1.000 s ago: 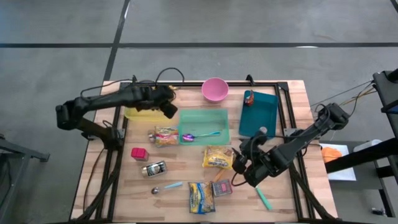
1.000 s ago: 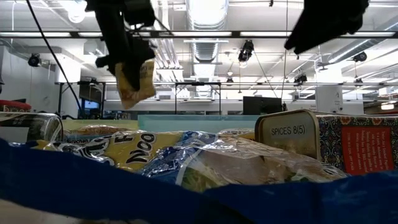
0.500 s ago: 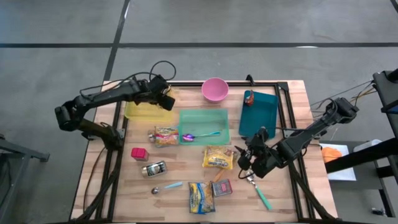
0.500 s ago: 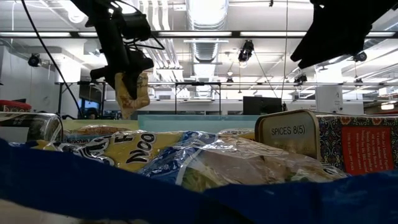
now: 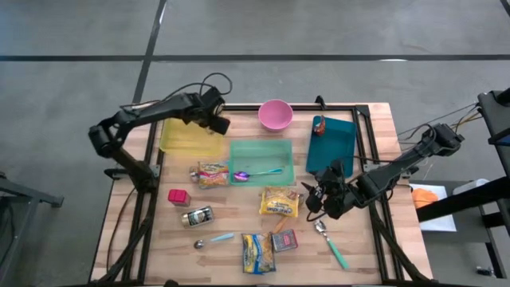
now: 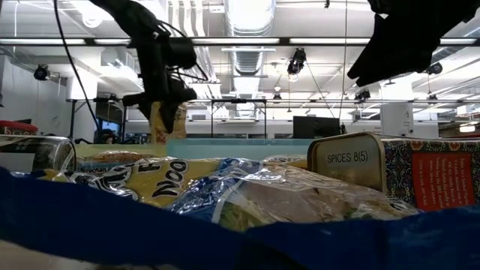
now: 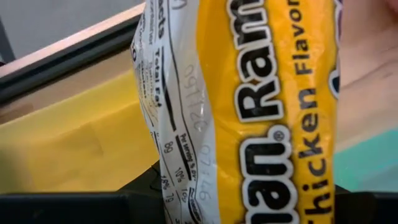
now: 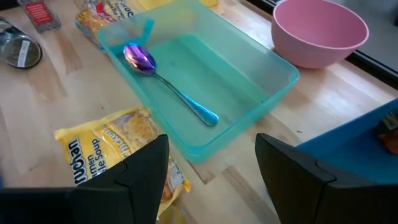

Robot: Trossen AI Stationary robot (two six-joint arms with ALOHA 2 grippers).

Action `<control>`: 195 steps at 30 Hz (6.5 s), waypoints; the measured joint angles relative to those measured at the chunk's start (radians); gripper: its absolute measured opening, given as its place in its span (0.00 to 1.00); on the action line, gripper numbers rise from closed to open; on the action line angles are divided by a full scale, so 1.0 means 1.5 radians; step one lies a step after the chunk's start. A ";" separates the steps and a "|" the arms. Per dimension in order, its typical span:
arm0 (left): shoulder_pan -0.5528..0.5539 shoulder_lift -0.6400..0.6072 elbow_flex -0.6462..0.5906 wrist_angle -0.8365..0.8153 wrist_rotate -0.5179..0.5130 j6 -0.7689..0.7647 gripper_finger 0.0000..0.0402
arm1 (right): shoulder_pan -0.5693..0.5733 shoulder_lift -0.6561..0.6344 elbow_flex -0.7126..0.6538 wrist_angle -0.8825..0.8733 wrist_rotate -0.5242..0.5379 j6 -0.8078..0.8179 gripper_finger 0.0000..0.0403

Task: Pick & Place Food Item
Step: Put the right yellow noodle pack into the yellow bin, then put the gold seasoning bottle into the blue bin

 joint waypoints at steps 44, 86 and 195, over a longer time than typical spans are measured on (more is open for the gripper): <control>0.006 0.086 -0.054 0.030 0.055 -0.044 0.36 | -0.002 -0.012 0.000 0.017 0.002 -0.040 0.59; 0.005 0.082 -0.056 0.010 0.065 0.001 0.59 | -0.003 -0.012 0.000 0.023 0.000 -0.044 0.59; -0.889 -0.182 -0.263 -0.007 0.045 -0.352 0.60 | -0.002 -0.012 0.001 0.165 -0.120 -0.209 0.59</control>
